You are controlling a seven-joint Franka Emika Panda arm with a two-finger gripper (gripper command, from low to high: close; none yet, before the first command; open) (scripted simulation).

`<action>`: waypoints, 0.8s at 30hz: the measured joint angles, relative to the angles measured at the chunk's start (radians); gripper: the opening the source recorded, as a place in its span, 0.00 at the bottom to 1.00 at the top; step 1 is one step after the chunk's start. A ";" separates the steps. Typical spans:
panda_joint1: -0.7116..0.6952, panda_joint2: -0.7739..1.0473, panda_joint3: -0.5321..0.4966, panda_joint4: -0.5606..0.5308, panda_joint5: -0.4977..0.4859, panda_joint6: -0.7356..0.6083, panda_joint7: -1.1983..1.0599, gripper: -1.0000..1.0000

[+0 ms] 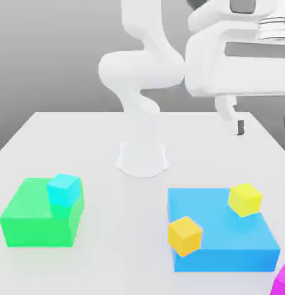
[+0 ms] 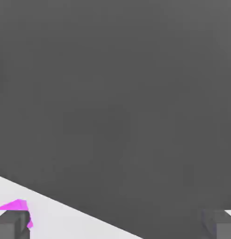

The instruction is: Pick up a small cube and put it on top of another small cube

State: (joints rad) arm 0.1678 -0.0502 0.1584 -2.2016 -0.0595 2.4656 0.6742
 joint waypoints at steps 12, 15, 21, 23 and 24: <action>0.127 0.441 0.051 0.058 -0.099 0.092 -0.029 0.50; 0.156 0.550 0.038 0.079 -0.128 0.147 -0.020 0.50; 0.179 0.642 0.012 0.099 -0.154 0.214 -0.003 0.00; 0.179 0.642 0.013 0.099 -0.153 0.213 -0.004 0.00; 0.181 0.652 0.009 0.101 -0.156 0.221 -0.002 0.00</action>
State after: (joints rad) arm 0.3492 0.6016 0.1678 -2.1005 -0.2154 2.6864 0.6726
